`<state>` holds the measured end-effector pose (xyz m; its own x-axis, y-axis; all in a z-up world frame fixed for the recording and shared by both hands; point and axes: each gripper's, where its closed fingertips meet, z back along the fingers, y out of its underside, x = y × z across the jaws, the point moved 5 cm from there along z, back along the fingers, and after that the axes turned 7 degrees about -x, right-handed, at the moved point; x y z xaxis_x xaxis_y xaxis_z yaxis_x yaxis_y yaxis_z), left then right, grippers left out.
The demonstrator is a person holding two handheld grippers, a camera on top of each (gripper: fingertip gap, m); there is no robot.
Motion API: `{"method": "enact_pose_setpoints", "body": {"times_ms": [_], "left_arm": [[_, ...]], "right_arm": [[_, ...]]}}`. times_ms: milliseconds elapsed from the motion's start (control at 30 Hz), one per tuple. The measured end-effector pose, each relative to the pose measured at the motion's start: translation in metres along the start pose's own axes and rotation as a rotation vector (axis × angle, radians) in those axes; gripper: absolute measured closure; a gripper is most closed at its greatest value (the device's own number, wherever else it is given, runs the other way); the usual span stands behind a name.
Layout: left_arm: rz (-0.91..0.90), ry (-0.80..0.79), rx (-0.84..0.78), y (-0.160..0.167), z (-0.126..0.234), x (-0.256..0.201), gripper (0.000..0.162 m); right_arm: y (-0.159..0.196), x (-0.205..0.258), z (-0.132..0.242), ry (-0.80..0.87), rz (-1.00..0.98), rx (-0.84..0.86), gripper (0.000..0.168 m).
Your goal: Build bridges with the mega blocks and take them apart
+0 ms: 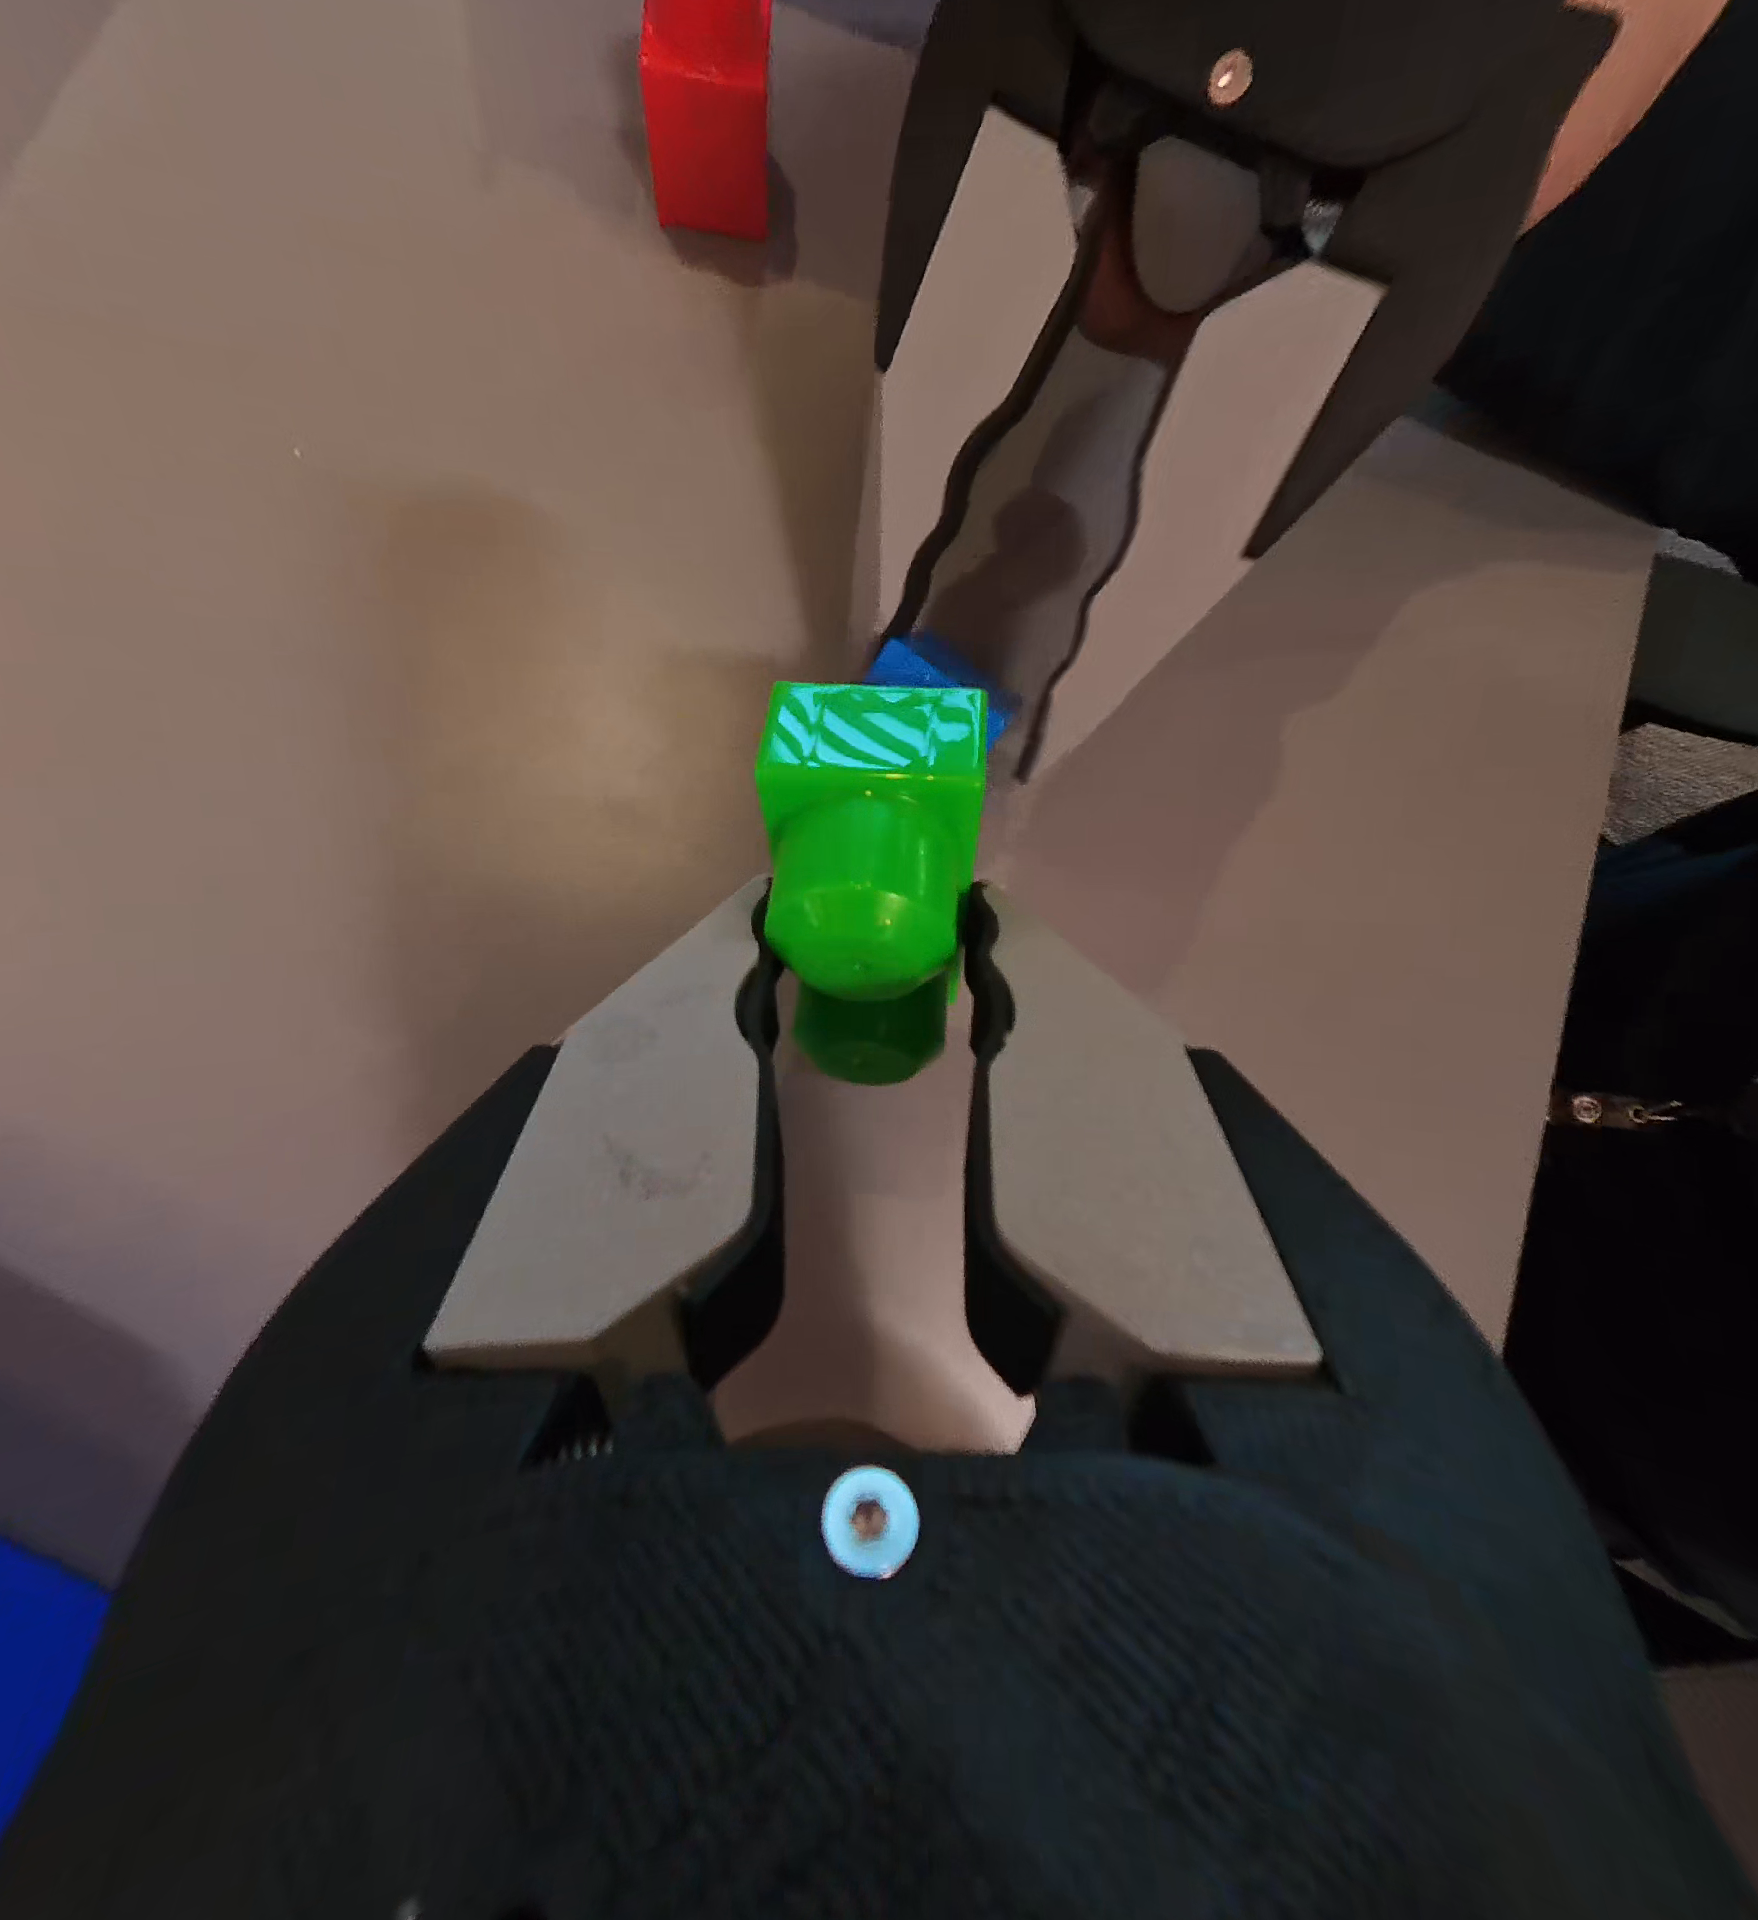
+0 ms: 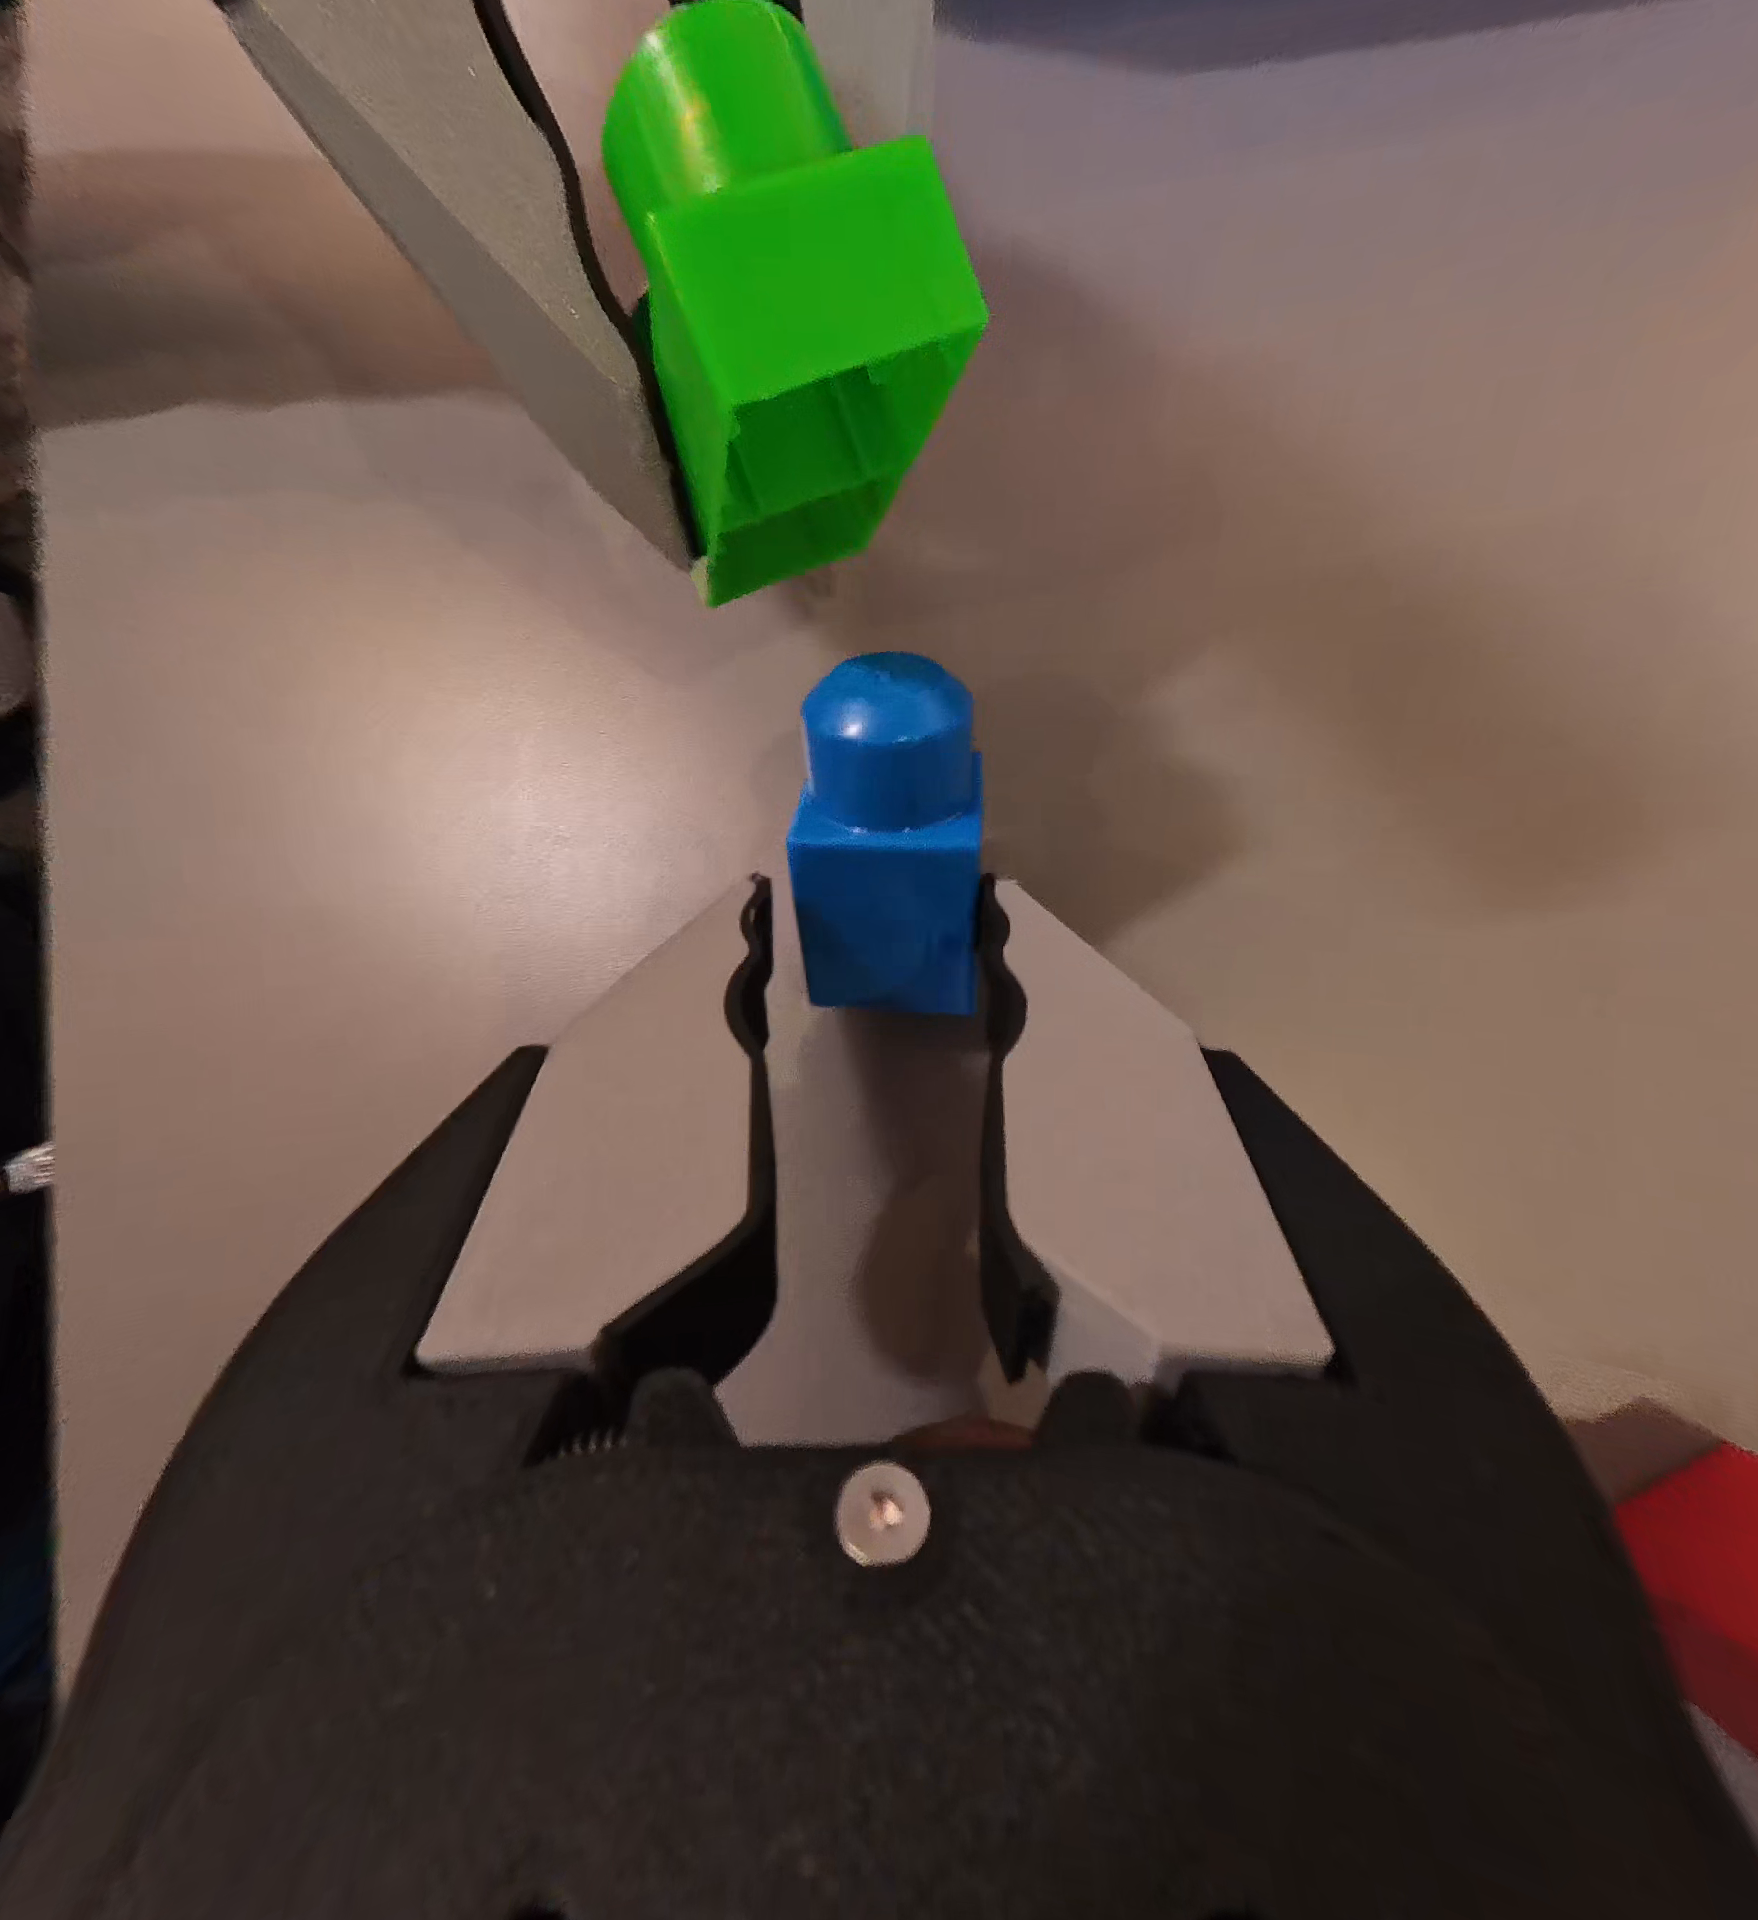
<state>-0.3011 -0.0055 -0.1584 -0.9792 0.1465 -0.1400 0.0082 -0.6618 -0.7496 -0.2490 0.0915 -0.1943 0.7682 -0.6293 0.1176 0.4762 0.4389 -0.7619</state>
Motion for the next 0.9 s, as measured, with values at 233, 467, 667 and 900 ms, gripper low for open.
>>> {"method": "enact_pose_setpoints", "body": {"times_ms": [233, 467, 667, 900], "left_arm": [[-0.042, 0.007, 0.013, -0.006, -0.004, -0.008, 0.130], [-0.117, 0.047, 0.055, -0.008, -0.012, -0.022, 0.130], [-0.149, 0.076, 0.078, -0.009, -0.014, -0.032, 0.129], [-0.098, 0.109, -0.121, -0.025, -0.002, -0.033, 0.130]], "right_arm": [[-0.035, 0.002, 0.031, -0.047, -0.036, -0.282, 0.118], [-0.054, 0.013, 0.032, -0.025, 0.050, -0.409, 0.118], [-0.052, 0.026, 0.026, -0.091, 0.100, -0.381, 0.136], [-0.061, 0.021, 0.045, -0.130, 0.016, -0.496, 0.137]]}}
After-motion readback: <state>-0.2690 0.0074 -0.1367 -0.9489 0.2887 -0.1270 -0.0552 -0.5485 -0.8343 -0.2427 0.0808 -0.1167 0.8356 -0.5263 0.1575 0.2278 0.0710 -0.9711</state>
